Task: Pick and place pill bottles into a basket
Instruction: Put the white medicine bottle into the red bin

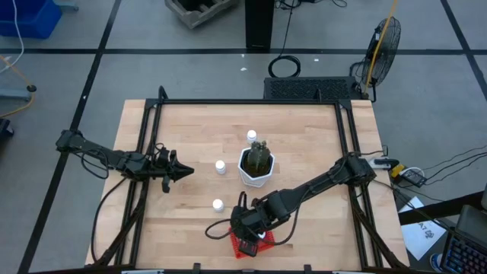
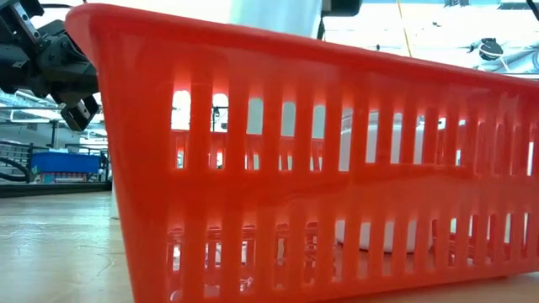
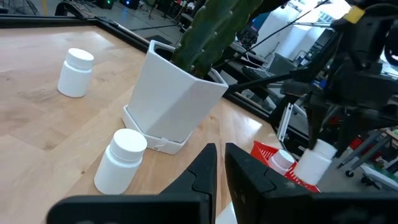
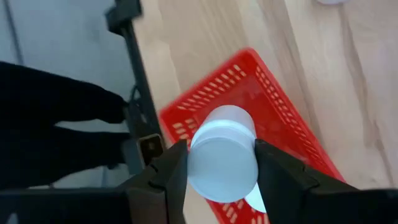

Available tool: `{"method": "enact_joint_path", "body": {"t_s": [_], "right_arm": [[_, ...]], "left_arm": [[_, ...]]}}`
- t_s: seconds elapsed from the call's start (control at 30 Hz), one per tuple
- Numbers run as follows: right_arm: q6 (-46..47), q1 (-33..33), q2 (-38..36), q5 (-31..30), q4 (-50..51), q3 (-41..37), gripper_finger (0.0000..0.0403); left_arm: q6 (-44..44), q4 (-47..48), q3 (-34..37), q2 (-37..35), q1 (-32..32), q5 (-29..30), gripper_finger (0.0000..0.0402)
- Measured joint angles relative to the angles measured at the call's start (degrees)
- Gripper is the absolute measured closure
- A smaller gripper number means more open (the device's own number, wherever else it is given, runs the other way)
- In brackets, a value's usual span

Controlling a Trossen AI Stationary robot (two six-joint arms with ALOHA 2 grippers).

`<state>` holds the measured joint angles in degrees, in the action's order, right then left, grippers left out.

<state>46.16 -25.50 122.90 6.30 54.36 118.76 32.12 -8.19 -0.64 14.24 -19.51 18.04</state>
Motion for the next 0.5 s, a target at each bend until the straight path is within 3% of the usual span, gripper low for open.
{"method": "enact_joint_path", "body": {"t_s": [0.5], "right_arm": [[-5.15,1.58,3.22,-0.94,2.62,-0.15,0.0255]], "left_arm": [[0.24,0.36,0.00,0.00,0.00,-0.05,0.0364]]}}
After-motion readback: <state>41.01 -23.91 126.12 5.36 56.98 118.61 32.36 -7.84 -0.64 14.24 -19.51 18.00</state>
